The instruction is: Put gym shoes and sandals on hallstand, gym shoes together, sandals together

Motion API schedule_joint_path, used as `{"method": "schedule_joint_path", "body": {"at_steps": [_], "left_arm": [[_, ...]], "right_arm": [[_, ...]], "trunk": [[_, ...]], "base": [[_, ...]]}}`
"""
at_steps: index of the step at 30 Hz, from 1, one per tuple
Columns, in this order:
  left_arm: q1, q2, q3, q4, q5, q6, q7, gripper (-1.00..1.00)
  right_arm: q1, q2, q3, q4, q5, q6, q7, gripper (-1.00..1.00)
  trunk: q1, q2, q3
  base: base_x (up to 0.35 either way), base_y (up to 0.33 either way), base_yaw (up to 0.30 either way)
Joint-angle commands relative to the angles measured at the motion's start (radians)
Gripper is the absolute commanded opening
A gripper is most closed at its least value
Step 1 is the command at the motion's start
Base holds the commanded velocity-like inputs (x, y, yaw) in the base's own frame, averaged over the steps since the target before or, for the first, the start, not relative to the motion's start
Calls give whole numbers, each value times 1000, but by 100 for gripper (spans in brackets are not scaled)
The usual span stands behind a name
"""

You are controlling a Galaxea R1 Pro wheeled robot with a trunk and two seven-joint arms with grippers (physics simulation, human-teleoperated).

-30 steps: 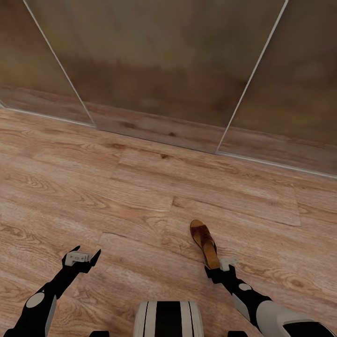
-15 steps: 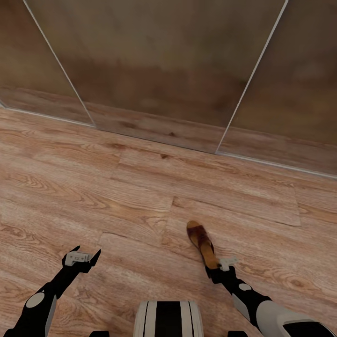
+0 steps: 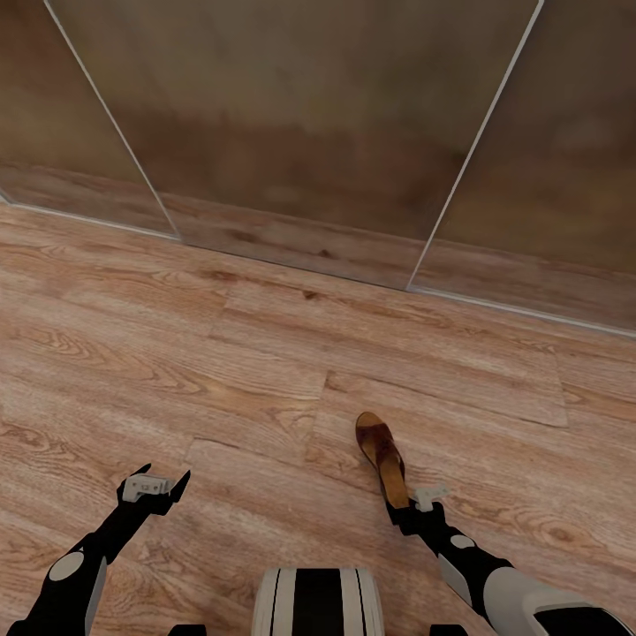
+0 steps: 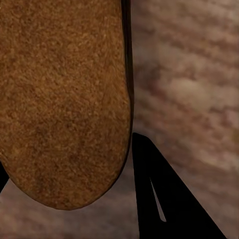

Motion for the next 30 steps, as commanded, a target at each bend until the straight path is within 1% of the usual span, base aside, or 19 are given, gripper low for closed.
{"method": "schedule_joint_path", "body": {"at_steps": [1, 15, 20, 28, 30], "left_arm": [[-1, -1, 4, -1, -10, -6, -4, 100], [-1, 0, 5, 0, -10, -6, -4, 100], [-1, 1, 6, -1, -10, -6, -3, 100], [-1, 1, 6, -2, -10, -6, -3, 100], [-1, 1, 6, -3, -10, -5, -3, 100]], "right_arm": [[0, 0, 8, 1, -5, -3, 0, -100], [0, 0, 7, 1, -4, -3, 0, -100], [0, 6, 7, -1, -1, -3, 0, -100], [0, 7, 5, -7, 2, 0, 0, -100], [-1, 10, 6, -20, 6, 48, 0, -100]], "trunk": [[0, 0, 0], [0, 0, 0], [0, 0, 0], [0, 0, 0], [0, 0, 0]], "base": [[0, 0, 0], [0, 0, 0], [0, 0, 0], [0, 0, 0], [0, 0, 0]]}}
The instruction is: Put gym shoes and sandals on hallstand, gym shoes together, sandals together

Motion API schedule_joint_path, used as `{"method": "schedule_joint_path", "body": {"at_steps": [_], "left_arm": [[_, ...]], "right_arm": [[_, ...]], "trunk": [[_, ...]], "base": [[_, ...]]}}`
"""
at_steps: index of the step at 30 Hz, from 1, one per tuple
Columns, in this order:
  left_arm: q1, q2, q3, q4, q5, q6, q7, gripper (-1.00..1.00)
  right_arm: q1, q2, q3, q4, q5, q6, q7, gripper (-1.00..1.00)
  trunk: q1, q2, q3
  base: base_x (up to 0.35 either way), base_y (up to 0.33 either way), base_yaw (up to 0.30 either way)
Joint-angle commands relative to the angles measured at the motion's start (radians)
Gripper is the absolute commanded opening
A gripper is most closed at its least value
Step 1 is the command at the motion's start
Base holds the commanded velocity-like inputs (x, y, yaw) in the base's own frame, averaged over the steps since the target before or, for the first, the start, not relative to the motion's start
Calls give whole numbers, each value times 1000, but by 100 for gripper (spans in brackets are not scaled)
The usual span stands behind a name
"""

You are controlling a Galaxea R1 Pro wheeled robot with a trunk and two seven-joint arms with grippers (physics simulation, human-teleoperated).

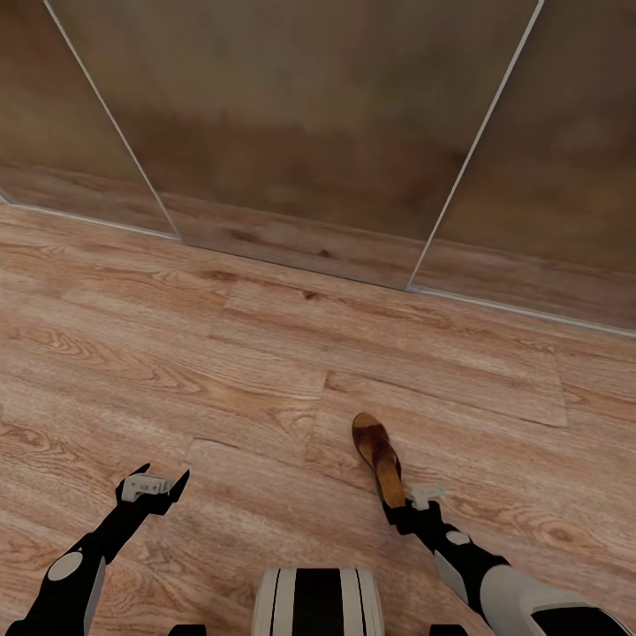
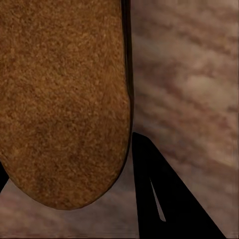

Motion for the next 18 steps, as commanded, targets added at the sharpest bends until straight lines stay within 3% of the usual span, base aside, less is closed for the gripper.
{"method": "schedule_joint_path", "body": {"at_steps": [1, 4, 8, 13, 14, 15, 18], "left_arm": [[-1, 0, 5, 0, -10, -6, -4, 100], [-1, 3, 5, -1, -10, -6, -4, 100], [-1, 5, 6, -3, -10, -6, -5, 100], [-1, 3, 7, -38, -9, -2, -5, 100], [-1, 3, 7, -46, -9, 8, -5, 100], [-1, 2, 6, -58, -5, 57, -6, 100], [-1, 2, 5, -94, 13, 110, -7, 100]], "right_arm": [[-1, 0, 7, -5, -4, 14, -1, -100], [-1, 1, 8, -93, -2, 113, -1, -100], [-2, 1, 12, -355, -2, 297, -1, -100], [-2, 1, 15, -540, -2, 408, -1, -100], [-2, 1, 15, -578, -2, 438, -1, -100], [-2, 1, 16, -676, -2, 526, -1, -100], [-2, 2, 17, -859, -2, 673, -1, -100]], "trunk": [[0, 0, 0], [0, 0, 0], [0, 0, 0], [0, 0, 0], [0, 0, 0], [0, 0, 0], [0, 0, 0]], "base": [[0, 0, 0], [0, 0, 0], [0, 0, 0], [0, 0, 0], [0, 0, 0], [0, 0, 0], [0, 0, 0]]}}
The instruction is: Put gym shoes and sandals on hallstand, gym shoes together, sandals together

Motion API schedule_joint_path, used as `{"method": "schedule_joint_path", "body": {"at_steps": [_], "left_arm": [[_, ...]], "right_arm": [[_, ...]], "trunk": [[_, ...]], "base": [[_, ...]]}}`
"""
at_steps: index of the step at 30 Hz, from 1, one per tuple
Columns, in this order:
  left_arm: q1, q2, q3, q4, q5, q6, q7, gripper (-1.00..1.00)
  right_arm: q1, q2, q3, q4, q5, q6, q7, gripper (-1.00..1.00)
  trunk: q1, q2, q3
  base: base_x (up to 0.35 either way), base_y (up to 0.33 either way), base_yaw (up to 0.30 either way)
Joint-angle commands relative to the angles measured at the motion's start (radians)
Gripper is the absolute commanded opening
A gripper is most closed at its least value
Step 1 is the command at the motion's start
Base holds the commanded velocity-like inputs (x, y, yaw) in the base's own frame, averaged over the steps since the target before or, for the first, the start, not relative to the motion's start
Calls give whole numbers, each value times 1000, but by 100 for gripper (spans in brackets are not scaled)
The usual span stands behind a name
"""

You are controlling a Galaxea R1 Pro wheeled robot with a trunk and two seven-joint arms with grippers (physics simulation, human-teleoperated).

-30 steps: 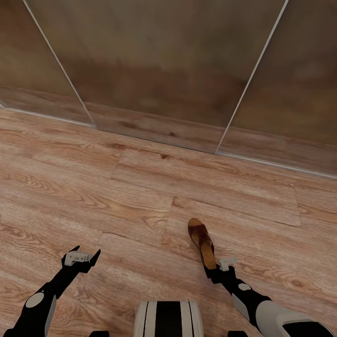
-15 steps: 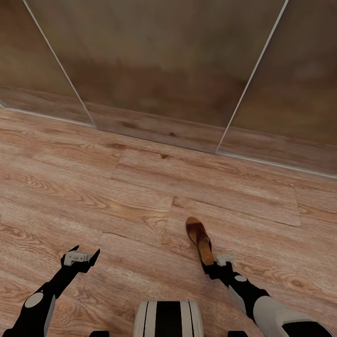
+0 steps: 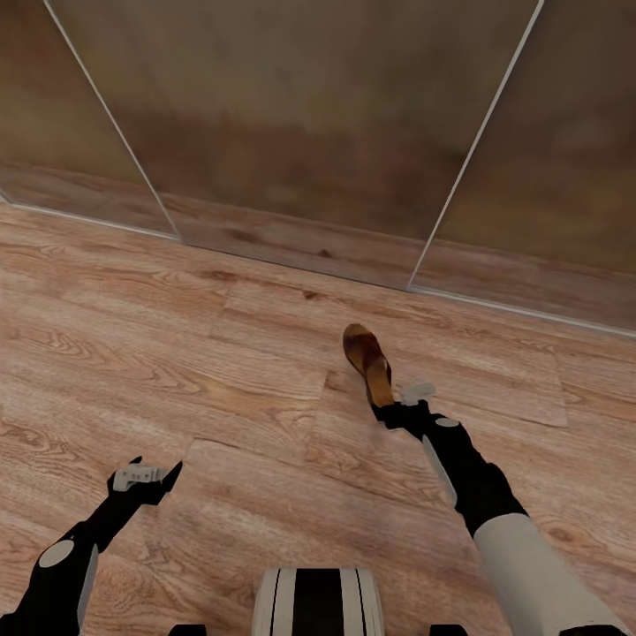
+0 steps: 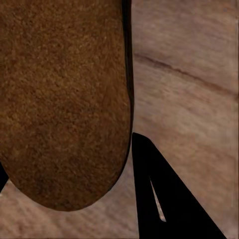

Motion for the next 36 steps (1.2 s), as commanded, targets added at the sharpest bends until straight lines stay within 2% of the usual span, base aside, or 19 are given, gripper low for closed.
{"method": "schedule_joint_path", "body": {"at_steps": [1, 4, 5, 6, 8, 13, 14, 22, 25, 29, 36], "left_arm": [[-1, -1, 4, -12, -4, 2, -4, 100], [-1, 0, 4, -47, 8, 47, -4, 100], [-1, 0, 4, -62, 11, 77, -4, 100], [-1, 1, 3, -90, 14, 133, -4, 100], [-1, 2, 3, -129, 16, 175, -4, 100], [-1, -4, -6, -156, 15, 216, -4, 100], [0, -10, -34, -157, 14, 234, -3, 100], [-1, -16, -56, -178, 19, 239, -4, 100], [-1, -16, -49, -220, 47, 242, -3, 100], [0, -14, -45, -240, 117, 289, -2, 100], [2, -12, -44, -244, 136, 308, -3, 100]], "right_arm": [[0, -1, 2, -46, 0, 42, -1, -100], [0, -1, 3, -153, -1, 129, -1, -100], [0, 0, 3, -190, -1, 159, -1, -100], [0, 0, 3, -243, -2, 197, -1, -100], [0, 0, 2, -269, -5, 214, 0, -100], [0, -1, -1, -279, -10, 222, 1, -100], [0, -2, -1, -279, -12, 223, 2, -100], [0, -2, 0, -278, -6, 222, 2, -100], [0, -2, 0, -278, -7, 222, 2, -100], [0, -2, 0, -277, -8, 222, 2, -100], [0, -2, 0, -277, -9, 221, 1, -100]], "trunk": [[0, 0, -1], [0, 0, -1], [0, 0, -1], [0, 0, -1], [0, 0, -1], [0, 0, -1], [0, 0, -1], [0, 0, -1], [0, 0, -1], [0, 0, 2], [0, 0, 10]], "base": [[0, 0, 0], [0, 0, 0], [0, 0, 0], [0, 0, 0], [0, 0, 0], [0, 0, 0], [0, 0, 0], [0, 0, 0], [0, 0, 49], [0, 0, 184], [0, 0, 220]]}}
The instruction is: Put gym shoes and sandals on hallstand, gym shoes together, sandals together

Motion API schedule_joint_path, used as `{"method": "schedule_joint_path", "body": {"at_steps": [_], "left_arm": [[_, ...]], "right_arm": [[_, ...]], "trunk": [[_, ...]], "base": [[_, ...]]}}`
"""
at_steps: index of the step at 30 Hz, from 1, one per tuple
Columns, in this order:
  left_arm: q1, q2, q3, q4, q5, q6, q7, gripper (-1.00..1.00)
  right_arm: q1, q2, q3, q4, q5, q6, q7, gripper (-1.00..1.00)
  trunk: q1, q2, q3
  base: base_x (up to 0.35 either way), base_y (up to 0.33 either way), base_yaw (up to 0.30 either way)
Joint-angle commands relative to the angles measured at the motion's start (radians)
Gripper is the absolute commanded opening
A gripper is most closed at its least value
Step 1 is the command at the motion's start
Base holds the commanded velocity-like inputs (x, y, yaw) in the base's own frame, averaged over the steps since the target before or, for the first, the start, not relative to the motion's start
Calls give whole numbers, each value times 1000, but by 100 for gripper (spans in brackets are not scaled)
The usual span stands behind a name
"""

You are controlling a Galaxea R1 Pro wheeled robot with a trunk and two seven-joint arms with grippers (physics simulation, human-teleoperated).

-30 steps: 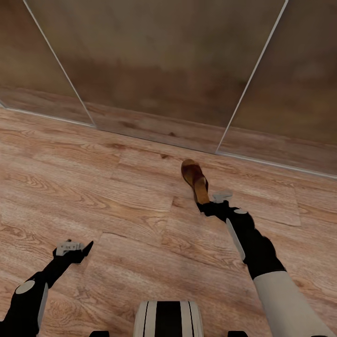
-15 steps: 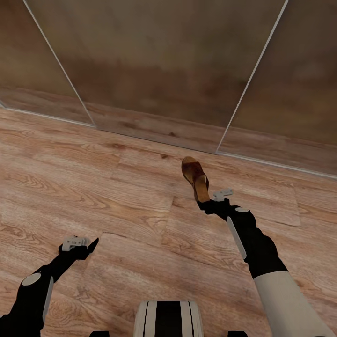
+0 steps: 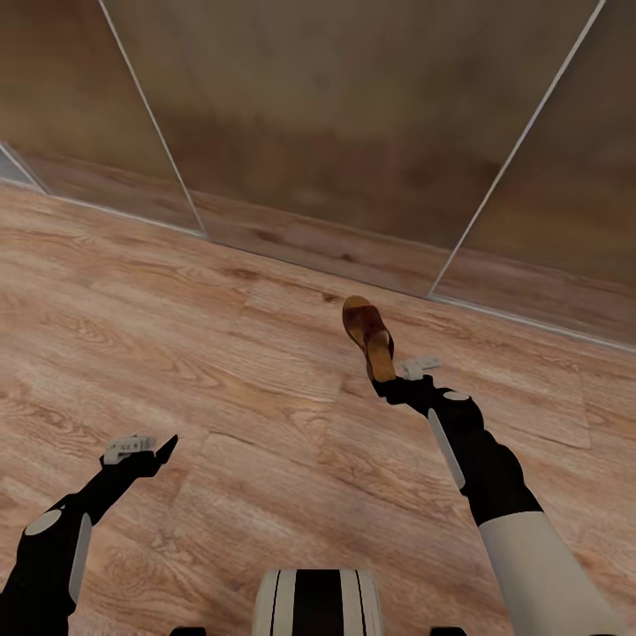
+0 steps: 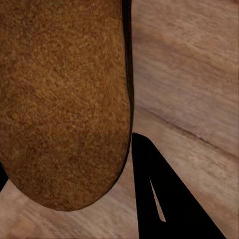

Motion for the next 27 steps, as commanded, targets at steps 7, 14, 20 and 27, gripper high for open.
{"method": "schedule_joint_path", "body": {"at_steps": [7, 14, 20, 27], "left_arm": [[-1, 0, 0, -3, -4, 9, -7, 100], [-1, -2, -4, -3, -3, 10, -7, 100], [-1, -3, -6, -3, -4, 10, -7, 100], [-1, -3, -5, -3, -3, 10, -7, 100]], "right_arm": [[0, 0, 2, -1, 1, 6, -3, -100], [0, 1, 3, 3, 3, 6, -3, -100], [0, 1, 3, 3, 3, 6, -3, -100], [0, 1, 3, 3, 3, 6, -3, -100]], "trunk": [[0, 0, 8], [-1, 0, 25], [-4, 2, 56], [-7, 3, 92]], "base": [[0, 0, 204], [0, 0, 185], [0, 0, 183], [0, 0, 165]]}}
